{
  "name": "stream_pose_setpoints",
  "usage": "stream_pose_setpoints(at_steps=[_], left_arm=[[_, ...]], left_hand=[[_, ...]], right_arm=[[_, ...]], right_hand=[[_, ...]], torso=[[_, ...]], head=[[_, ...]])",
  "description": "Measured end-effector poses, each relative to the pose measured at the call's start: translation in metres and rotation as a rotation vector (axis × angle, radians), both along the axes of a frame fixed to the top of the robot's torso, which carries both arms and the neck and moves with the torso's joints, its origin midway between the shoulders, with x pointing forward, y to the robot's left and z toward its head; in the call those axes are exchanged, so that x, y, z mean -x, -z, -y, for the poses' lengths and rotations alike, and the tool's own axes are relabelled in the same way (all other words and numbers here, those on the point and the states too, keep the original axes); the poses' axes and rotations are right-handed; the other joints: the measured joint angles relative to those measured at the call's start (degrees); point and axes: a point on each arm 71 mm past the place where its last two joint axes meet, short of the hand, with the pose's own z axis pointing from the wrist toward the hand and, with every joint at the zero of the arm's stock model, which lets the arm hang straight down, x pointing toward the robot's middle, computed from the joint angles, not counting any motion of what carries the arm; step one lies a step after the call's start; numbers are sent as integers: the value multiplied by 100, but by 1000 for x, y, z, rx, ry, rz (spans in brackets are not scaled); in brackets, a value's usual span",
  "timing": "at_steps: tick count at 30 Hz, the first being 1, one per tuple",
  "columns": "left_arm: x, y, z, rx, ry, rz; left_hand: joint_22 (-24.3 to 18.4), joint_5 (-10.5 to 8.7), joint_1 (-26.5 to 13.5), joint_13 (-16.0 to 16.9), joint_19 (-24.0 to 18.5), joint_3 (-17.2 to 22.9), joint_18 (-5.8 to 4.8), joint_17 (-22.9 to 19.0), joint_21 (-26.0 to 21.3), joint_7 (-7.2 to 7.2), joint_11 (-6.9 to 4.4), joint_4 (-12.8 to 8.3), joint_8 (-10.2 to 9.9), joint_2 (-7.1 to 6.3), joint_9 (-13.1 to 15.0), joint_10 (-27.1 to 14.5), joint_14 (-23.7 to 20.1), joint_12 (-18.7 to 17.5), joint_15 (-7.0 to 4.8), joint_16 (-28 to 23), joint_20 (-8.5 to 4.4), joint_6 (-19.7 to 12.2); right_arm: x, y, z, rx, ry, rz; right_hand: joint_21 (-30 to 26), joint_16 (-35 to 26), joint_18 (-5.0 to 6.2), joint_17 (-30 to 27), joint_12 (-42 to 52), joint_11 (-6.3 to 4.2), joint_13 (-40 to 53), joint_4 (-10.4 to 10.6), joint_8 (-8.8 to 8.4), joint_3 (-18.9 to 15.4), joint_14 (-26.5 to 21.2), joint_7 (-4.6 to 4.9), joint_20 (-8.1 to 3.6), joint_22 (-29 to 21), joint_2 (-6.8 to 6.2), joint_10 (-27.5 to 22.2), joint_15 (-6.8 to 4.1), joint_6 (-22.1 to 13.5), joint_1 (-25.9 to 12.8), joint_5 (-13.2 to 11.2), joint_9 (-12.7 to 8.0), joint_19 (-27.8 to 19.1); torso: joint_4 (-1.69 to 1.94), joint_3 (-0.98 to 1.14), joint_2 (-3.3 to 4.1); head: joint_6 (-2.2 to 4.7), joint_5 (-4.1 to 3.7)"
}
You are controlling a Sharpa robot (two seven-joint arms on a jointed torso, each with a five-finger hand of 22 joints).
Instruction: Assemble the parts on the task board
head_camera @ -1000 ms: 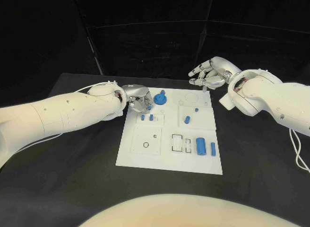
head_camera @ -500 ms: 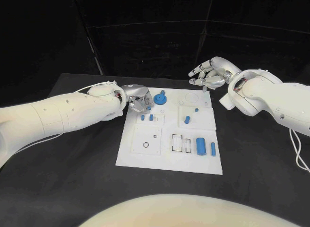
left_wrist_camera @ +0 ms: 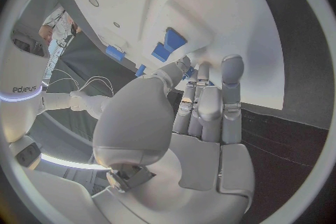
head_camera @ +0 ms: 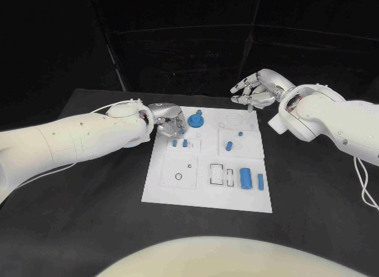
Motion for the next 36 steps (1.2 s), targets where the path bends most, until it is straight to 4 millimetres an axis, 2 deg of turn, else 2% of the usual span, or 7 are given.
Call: stream_pose_setpoints(at_steps=[6, 26, 36], left_arm=[[0, -1, 1, 10, 8, 2], [-1, -3, 0, 19, 10, 8], [-1, -3, 0, 19, 8, 8]], left_hand=[[32, 0, 24, 15, 16, 0, 0, 11, 15, -10, -21, 0, 33, 24, 7, 21, 17, 34, -17, 0, -16, 111], [33, 0, 25, 29, 16, -15, 0, -3, 15, 22, -20, -16, -17, 25, -28, 20, 17, 62, -17, 0, -16, 79], [33, 0, 82, 35, 16, -15, 0, -23, 15, 22, -20, -16, -17, 82, -27, 20, 17, 62, -17, 0, -16, 79]], right_arm=[[0, 0, 0, 0, 0, 0], [0, 0, 0, 0, 0, 0], [0, 0, 0, 0, 0, 0]], right_hand=[[0, 0, 0, 0, 0, 0, 0, 0, 0, 0, 0, 0, 0, 0, 0, 0, 0, 0, 0, 0, 0, 0], [0, 0, 0, 0, 0, 0, 1, 0, 0, 0, 0, 0, 0, 0, 0, 0, 0, 0, 0, 0, 0, 0], [0, 0, 0, 0, 0, 0, 2, 0, 0, 0, 0, 0, 0, 0, 0, 0, 0, 0, 0, 0, 0, 0]], torso=[[0, 0, 1], [-1, 2, 1], [-1, 2, 1]], head=[[-3, 1], [-2, -2], [-6, -2]])
